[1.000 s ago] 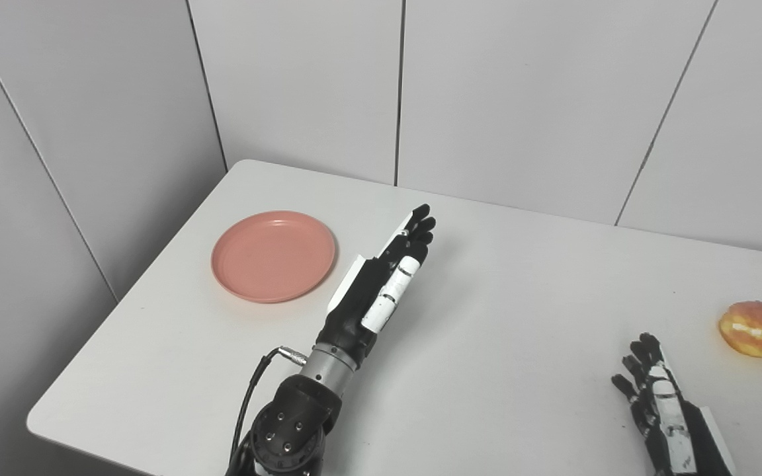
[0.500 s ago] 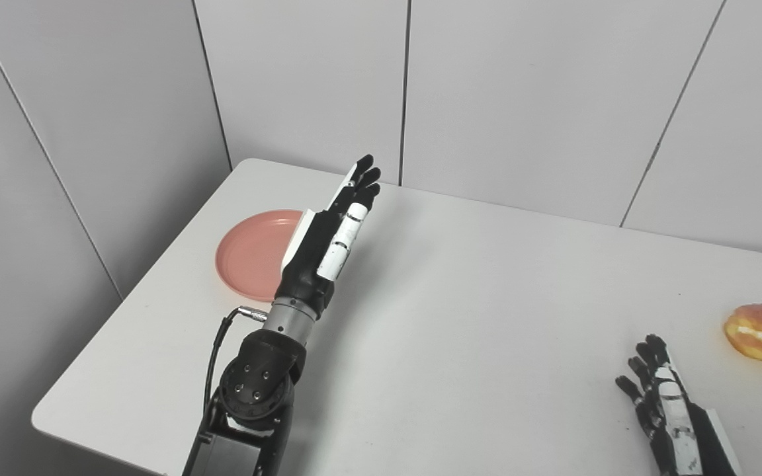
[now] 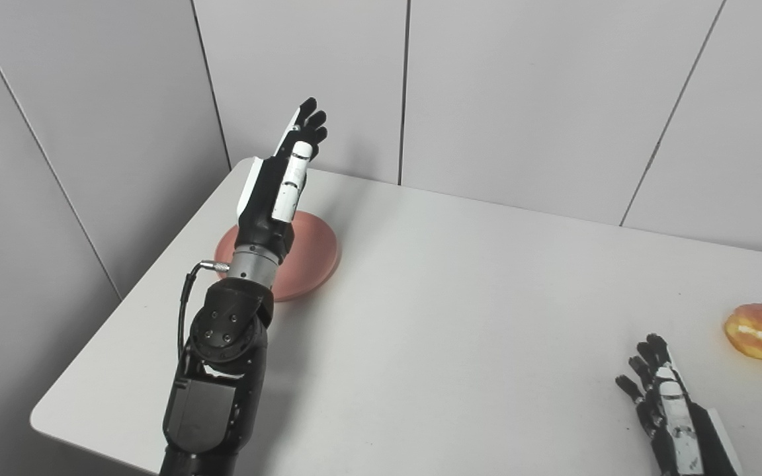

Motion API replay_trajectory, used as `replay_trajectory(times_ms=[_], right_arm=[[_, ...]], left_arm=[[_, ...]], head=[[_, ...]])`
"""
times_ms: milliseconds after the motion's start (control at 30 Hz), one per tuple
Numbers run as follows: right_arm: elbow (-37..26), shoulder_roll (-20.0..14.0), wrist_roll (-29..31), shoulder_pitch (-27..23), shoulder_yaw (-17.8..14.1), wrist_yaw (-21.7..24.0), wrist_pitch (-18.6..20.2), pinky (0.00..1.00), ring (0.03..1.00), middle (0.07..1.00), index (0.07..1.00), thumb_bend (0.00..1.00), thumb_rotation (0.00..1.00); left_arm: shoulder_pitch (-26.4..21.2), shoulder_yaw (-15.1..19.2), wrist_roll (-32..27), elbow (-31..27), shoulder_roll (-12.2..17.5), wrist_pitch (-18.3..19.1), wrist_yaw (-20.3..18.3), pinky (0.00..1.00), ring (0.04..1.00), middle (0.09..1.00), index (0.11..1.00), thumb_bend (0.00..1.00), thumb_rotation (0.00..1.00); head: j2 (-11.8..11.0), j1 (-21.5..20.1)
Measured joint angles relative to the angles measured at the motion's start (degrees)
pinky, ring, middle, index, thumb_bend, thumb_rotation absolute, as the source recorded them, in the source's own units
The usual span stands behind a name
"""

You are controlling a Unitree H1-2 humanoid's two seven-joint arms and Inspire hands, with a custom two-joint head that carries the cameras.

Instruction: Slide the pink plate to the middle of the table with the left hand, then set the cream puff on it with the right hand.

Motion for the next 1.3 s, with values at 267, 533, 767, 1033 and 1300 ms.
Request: replay_trajectory(times_ms=[267, 533, 767, 1033, 1300], right_arm=[[0.08, -0.11, 0.14, -0.02, -0.03, 0.09, -0.03, 1.00, 1.000, 1.000, 1.000, 0.10, 1.00], [0.18, -0.05, -0.20, -0.17, 0.02, -0.07, -0.03, 1.00, 1.000, 1.000, 1.000, 0.09, 1.00], [0.16, 0.05, -0.10, -0.17, -0.01, -0.28, -0.03, 1.00, 1.000, 1.000, 1.000, 0.09, 1.00], [0.13, 0.05, -0.20, -0.16, 0.01, -0.51, -0.02, 1.00, 1.000, 1.000, 1.000, 0.09, 1.00], [0.12, 0.05, -0.23, -0.17, 0.01, -0.49, -0.02, 1.00, 1.000, 1.000, 1.000, 0.09, 1.00]], left_arm=[[-1.87, 4.04, -2.32, 5.79, 3.60, 0.59, 0.95, 0.96, 0.951, 0.949, 0.923, 0.40, 1.00], [-2.35, 7.96, -5.76, 9.95, 5.73, 0.32, 1.89, 0.97, 0.967, 0.968, 0.951, 0.41, 1.00], [-2.90, 9.95, -9.25, 13.78, 9.25, 0.35, 1.70, 0.99, 0.991, 0.989, 0.977, 0.41, 1.00], [-2.80, 10.33, -12.30, 15.83, 10.49, 0.37, 1.25, 1.00, 0.996, 0.996, 0.982, 0.40, 1.00], [-2.42, 10.38, -12.79, 18.65, 10.84, 0.36, 1.21, 1.00, 1.000, 1.000, 0.986, 0.39, 1.00]], head=[[-0.17, 0.09], [-0.35, 0.00], [-0.35, 0.09], [-0.26, 0.18], [0.00, 0.26]])
